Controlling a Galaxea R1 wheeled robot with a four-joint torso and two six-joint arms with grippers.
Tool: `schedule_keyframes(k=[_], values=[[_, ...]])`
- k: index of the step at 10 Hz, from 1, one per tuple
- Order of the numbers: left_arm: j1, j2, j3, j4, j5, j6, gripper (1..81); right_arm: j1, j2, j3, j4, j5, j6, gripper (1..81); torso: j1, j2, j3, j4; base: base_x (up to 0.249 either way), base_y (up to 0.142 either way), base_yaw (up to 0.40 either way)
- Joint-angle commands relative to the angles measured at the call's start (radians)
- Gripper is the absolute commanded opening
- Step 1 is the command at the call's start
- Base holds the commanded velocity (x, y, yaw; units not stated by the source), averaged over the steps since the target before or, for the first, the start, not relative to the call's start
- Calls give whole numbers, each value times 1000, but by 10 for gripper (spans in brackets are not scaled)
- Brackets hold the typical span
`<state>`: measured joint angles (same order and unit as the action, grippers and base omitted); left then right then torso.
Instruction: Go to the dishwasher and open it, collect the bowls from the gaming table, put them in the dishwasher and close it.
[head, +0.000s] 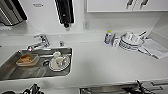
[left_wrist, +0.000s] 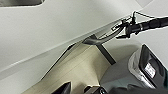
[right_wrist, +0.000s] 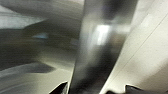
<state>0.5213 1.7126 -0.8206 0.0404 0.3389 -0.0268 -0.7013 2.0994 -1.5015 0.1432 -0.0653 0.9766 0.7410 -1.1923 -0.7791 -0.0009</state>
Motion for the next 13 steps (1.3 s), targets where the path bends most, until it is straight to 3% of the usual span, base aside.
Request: schedule_keyframes(k=[1,4,9,13], values=[[-80,-39,23,-13,28,1,811,7,-138,41,-54,-185,-15,811,0,0,0,0,0,0,0],[-80,-42,21,-16,29,-1,811,-17,-158,66,-54,-186,-18,811,0,0,0,0,0,0,0],[-80,-46,21,-16,32,-1,811,-105,-45,3,-86,-185,-18,811,0,0,0,0,0,0,0],[-80,-45,14,-17,35,-2,811,-122,-40,-8,-93,-183,-16,811,0,0,0,0,0,0,0]])
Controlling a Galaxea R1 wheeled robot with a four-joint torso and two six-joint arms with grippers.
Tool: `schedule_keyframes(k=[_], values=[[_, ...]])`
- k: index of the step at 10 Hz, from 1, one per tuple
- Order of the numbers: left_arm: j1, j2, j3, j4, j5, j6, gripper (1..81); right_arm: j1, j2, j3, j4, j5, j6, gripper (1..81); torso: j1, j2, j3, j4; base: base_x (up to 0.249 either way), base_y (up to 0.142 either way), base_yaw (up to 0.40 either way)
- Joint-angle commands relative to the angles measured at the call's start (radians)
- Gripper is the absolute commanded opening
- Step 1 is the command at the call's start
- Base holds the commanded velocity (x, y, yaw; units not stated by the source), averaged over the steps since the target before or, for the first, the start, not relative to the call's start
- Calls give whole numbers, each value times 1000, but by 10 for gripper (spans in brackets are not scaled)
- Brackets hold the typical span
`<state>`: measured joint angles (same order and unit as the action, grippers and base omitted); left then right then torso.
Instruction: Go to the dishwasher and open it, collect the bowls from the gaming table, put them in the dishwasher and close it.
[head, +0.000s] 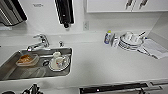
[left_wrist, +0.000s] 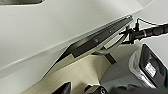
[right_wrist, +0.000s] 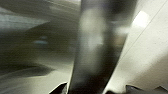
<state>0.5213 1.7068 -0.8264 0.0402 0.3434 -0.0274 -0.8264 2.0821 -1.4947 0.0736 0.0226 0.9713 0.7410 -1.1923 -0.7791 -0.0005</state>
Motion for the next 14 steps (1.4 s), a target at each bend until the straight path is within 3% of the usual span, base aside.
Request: schedule_keyframes(k=[1,8,14], values=[[-80,-38,19,-17,31,-3,811,5,-24,-12,-23,-271,-11,811,0,0,0,0,0,0,0],[-79,-33,19,-19,32,-3,811,5,-6,-18,-26,-271,-13,811,0,0,0,0,0,0,0],[-74,-30,19,-19,32,-3,811,-1,18,-27,-31,-271,-13,811,0,0,0,0,-72,0,0]])
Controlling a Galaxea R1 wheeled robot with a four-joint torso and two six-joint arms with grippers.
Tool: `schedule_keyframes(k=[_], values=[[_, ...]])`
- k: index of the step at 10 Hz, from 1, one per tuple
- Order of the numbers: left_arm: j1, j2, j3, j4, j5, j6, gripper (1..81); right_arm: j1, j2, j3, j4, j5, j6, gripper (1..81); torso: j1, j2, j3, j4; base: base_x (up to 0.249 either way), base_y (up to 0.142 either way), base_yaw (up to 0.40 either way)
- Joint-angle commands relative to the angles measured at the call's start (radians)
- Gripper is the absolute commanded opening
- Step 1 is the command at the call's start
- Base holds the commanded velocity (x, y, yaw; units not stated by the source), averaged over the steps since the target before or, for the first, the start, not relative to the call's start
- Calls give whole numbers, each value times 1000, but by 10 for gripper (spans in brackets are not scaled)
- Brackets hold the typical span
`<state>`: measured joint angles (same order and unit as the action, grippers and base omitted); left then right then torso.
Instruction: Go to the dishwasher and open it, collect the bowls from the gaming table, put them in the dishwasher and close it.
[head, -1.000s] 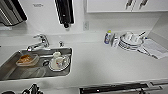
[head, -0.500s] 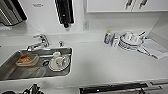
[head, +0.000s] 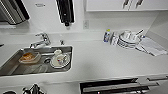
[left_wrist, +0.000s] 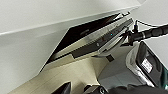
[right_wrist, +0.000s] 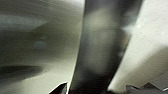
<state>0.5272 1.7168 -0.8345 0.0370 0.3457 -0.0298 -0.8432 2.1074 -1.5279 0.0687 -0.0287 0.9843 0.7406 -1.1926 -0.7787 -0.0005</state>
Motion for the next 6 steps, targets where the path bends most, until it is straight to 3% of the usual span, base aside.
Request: schedule_keyframes(k=[1,3,6], values=[[-80,-40,28,-16,30,-1,811,3,10,3,-29,-220,-26,811,0,0,0,0,-76,0,0],[-74,-37,28,-16,30,-1,811,-23,80,-46,-43,-214,-26,811,0,0,0,0,-76,0,0],[-71,-32,28,-16,30,-1,811,-41,82,-46,-52,-211,-26,811,0,0,0,0,-76,0,0]])
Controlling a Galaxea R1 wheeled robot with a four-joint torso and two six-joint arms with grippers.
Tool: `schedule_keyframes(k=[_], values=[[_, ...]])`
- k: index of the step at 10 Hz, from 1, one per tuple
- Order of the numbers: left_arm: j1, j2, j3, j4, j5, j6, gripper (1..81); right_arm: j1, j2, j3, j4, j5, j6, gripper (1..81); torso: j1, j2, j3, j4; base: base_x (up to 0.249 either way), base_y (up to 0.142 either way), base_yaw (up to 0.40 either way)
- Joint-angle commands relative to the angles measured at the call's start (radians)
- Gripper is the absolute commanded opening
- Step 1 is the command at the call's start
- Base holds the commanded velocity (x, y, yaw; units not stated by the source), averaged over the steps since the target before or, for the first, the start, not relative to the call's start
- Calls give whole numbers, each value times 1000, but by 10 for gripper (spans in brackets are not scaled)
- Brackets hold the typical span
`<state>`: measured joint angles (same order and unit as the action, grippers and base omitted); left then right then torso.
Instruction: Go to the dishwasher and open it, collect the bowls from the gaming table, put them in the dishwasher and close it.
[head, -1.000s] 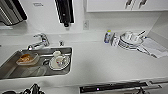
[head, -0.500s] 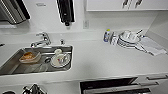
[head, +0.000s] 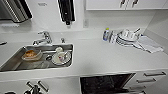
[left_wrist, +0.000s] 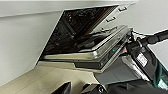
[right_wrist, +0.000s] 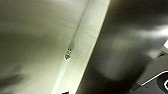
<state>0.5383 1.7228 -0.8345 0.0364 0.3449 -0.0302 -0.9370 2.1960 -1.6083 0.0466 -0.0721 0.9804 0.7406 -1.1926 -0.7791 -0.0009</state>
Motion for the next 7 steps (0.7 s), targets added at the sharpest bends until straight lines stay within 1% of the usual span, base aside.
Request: schedule_keyframes(k=[1,4,5,7], values=[[-79,-34,26,-15,31,0,811,43,-6,36,-30,-164,-22,811,0,0,0,0,-76,0,0],[-71,-24,26,-13,31,0,811,30,3,33,-31,-160,-23,811,0,0,0,0,-76,0,0],[-70,-21,26,-13,31,0,811,20,10,28,-42,-156,-23,811,1,0,0,0,-75,0,0],[-67,-15,26,-13,31,0,811,-6,29,18,-50,-126,-23,811,1,1,0,0,-76,0,0]])
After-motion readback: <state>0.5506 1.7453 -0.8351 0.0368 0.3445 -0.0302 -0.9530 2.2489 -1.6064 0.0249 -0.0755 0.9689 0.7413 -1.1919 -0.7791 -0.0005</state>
